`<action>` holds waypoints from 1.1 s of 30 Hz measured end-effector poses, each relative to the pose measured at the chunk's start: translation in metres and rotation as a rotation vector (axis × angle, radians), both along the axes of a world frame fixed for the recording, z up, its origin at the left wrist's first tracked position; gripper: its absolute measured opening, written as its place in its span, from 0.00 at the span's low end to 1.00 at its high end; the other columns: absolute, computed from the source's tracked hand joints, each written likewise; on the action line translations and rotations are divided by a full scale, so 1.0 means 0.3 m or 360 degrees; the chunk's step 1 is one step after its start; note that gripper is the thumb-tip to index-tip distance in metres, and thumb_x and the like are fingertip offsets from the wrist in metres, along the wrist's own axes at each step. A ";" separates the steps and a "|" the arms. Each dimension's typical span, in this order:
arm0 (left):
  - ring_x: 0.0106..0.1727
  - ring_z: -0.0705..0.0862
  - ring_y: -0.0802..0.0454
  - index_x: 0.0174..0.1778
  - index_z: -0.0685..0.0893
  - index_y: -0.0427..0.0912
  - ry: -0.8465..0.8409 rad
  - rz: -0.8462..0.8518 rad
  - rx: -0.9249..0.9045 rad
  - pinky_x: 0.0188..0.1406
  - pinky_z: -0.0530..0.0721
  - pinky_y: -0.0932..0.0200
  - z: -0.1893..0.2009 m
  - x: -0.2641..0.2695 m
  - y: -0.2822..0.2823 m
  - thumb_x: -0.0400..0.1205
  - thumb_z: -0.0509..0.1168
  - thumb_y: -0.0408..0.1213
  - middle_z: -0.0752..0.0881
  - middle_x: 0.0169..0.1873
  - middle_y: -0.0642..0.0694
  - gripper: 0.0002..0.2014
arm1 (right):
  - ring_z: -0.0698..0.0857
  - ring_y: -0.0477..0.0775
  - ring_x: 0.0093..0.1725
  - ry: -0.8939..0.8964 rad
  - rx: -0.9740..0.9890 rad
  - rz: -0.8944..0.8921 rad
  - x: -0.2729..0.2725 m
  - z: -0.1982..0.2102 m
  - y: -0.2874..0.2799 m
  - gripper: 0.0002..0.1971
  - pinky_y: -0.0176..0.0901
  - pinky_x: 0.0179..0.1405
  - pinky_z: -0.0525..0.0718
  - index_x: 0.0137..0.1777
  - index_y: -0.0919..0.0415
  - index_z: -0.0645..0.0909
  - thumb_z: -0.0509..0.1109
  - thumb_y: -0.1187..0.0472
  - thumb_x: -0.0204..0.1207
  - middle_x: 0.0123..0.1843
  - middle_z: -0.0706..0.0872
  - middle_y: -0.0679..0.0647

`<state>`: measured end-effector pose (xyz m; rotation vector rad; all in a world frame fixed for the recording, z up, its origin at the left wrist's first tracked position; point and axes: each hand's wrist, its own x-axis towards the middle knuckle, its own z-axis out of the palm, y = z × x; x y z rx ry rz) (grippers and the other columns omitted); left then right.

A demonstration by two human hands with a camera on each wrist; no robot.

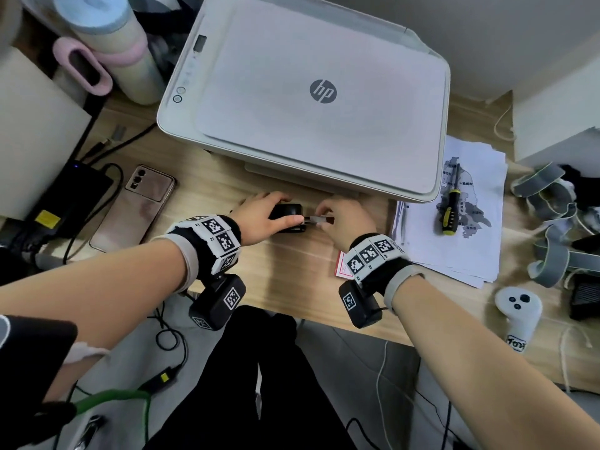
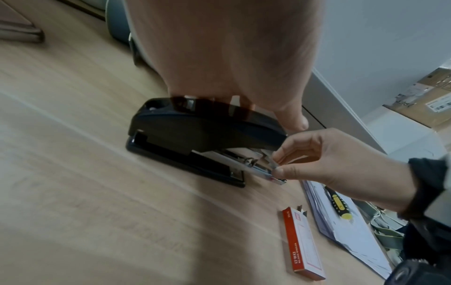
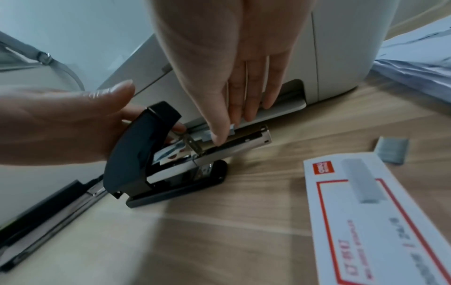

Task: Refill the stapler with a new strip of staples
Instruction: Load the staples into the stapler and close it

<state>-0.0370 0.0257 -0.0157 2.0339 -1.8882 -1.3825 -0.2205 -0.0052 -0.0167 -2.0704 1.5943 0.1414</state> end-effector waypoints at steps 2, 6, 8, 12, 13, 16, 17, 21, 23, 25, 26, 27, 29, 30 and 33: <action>0.73 0.72 0.41 0.74 0.71 0.49 -0.0009 0.0006 -0.0006 0.77 0.67 0.44 -0.005 0.001 0.001 0.78 0.61 0.59 0.76 0.70 0.40 0.30 | 0.83 0.55 0.58 0.0054 0.0006 0.0034 0.001 -0.006 -0.003 0.09 0.46 0.52 0.79 0.54 0.52 0.84 0.68 0.58 0.75 0.57 0.88 0.51; 0.74 0.71 0.42 0.72 0.72 0.51 -0.0061 -0.0034 -0.0013 0.76 0.63 0.46 -0.017 0.002 -0.002 0.79 0.58 0.59 0.77 0.70 0.42 0.27 | 0.85 0.56 0.54 0.0095 -0.0001 0.0037 0.001 -0.028 -0.008 0.08 0.44 0.49 0.79 0.52 0.50 0.84 0.67 0.56 0.75 0.53 0.89 0.50; 0.74 0.70 0.42 0.72 0.72 0.52 -0.0070 -0.0045 -0.0012 0.76 0.62 0.46 -0.017 0.001 -0.002 0.79 0.58 0.60 0.77 0.70 0.43 0.27 | 0.85 0.56 0.54 0.0107 -0.0001 0.0021 0.001 -0.035 -0.009 0.08 0.44 0.49 0.79 0.51 0.50 0.84 0.67 0.56 0.74 0.53 0.89 0.51; 0.74 0.70 0.43 0.71 0.72 0.52 -0.0079 -0.0055 -0.0011 0.75 0.62 0.46 -0.014 0.002 -0.003 0.79 0.58 0.60 0.77 0.70 0.43 0.26 | 0.85 0.56 0.54 0.0097 0.0001 0.0004 0.001 -0.037 -0.011 0.08 0.43 0.48 0.78 0.52 0.50 0.84 0.68 0.57 0.74 0.53 0.89 0.51; 0.74 0.70 0.43 0.71 0.72 0.52 -0.0077 -0.0056 -0.0012 0.75 0.62 0.46 -0.013 0.001 -0.002 0.79 0.58 0.59 0.77 0.70 0.43 0.26 | 0.85 0.56 0.54 0.0095 0.0003 0.0010 0.000 -0.037 -0.010 0.08 0.43 0.48 0.78 0.52 0.50 0.84 0.68 0.57 0.74 0.53 0.89 0.51; 0.74 0.70 0.43 0.71 0.73 0.52 -0.0075 -0.0049 -0.0019 0.75 0.63 0.46 -0.006 -0.001 -0.001 0.79 0.60 0.59 0.77 0.70 0.44 0.26 | 0.85 0.56 0.55 0.0086 0.0020 0.0010 -0.002 -0.037 -0.006 0.10 0.43 0.50 0.80 0.54 0.50 0.84 0.67 0.58 0.75 0.54 0.89 0.50; 0.73 0.70 0.43 0.71 0.73 0.52 -0.0072 -0.0044 -0.0019 0.75 0.63 0.46 -0.006 0.000 -0.001 0.78 0.61 0.59 0.78 0.69 0.44 0.26 | 0.85 0.55 0.57 0.0076 0.0029 0.0012 -0.004 -0.037 -0.006 0.11 0.44 0.52 0.80 0.56 0.50 0.84 0.67 0.58 0.74 0.56 0.89 0.49; 0.72 0.72 0.44 0.72 0.71 0.54 -0.0085 -0.0097 0.0008 0.74 0.66 0.47 -0.008 0.014 -0.001 0.74 0.69 0.54 0.78 0.69 0.44 0.30 | 0.84 0.54 0.62 0.0036 0.0100 -0.0243 -0.026 -0.039 0.007 0.19 0.46 0.61 0.82 0.64 0.53 0.81 0.71 0.54 0.72 0.61 0.87 0.49; 0.71 0.73 0.42 0.73 0.70 0.55 -0.0146 -0.0109 0.0035 0.72 0.68 0.47 -0.014 0.029 -0.002 0.74 0.70 0.45 0.78 0.67 0.44 0.30 | 0.85 0.55 0.61 -0.0069 0.0187 -0.0585 -0.041 -0.050 0.024 0.19 0.46 0.62 0.82 0.63 0.57 0.81 0.71 0.54 0.73 0.59 0.88 0.51; 0.69 0.75 0.40 0.73 0.71 0.56 -0.0209 -0.0077 0.0066 0.70 0.71 0.47 -0.024 0.046 -0.002 0.75 0.67 0.38 0.79 0.66 0.43 0.29 | 0.87 0.53 0.54 -0.0262 0.0307 -0.0923 -0.047 -0.076 0.048 0.18 0.44 0.59 0.83 0.62 0.58 0.82 0.70 0.58 0.72 0.55 0.90 0.53; 0.68 0.77 0.39 0.72 0.72 0.55 -0.0215 -0.0057 0.0080 0.69 0.74 0.47 -0.027 0.054 -0.002 0.76 0.66 0.36 0.80 0.65 0.42 0.28 | 0.86 0.53 0.47 -0.0381 0.0396 -0.1073 -0.044 -0.084 0.061 0.17 0.43 0.54 0.84 0.61 0.59 0.83 0.70 0.60 0.72 0.52 0.90 0.54; 0.67 0.78 0.38 0.72 0.73 0.53 -0.0188 -0.0037 0.0092 0.67 0.76 0.47 -0.029 0.058 -0.003 0.76 0.66 0.34 0.82 0.65 0.41 0.27 | 0.85 0.53 0.42 -0.0498 0.0476 -0.1191 -0.037 -0.088 0.073 0.18 0.44 0.50 0.84 0.62 0.62 0.83 0.70 0.61 0.72 0.48 0.89 0.56; 0.65 0.80 0.38 0.71 0.75 0.48 -0.0096 -0.0015 0.0096 0.65 0.79 0.51 -0.028 0.057 -0.006 0.76 0.66 0.30 0.84 0.63 0.39 0.26 | 0.82 0.55 0.38 -0.0653 0.0539 -0.1324 -0.025 -0.097 0.088 0.18 0.50 0.51 0.86 0.63 0.64 0.83 0.68 0.63 0.73 0.42 0.88 0.59; 0.65 0.81 0.39 0.71 0.76 0.46 -0.0073 -0.0014 0.0092 0.64 0.79 0.52 -0.025 0.055 -0.009 0.76 0.66 0.28 0.84 0.63 0.38 0.26 | 0.82 0.55 0.38 -0.0668 0.0538 -0.1320 -0.015 -0.096 0.093 0.17 0.52 0.52 0.86 0.63 0.63 0.84 0.67 0.63 0.74 0.41 0.89 0.61; 0.64 0.81 0.39 0.70 0.77 0.46 -0.0058 -0.0031 0.0067 0.64 0.79 0.52 -0.024 0.056 -0.014 0.76 0.66 0.28 0.85 0.62 0.39 0.25 | 0.82 0.53 0.37 -0.0696 0.0529 -0.1154 0.024 -0.087 0.112 0.16 0.44 0.43 0.85 0.63 0.57 0.85 0.65 0.62 0.76 0.50 0.89 0.56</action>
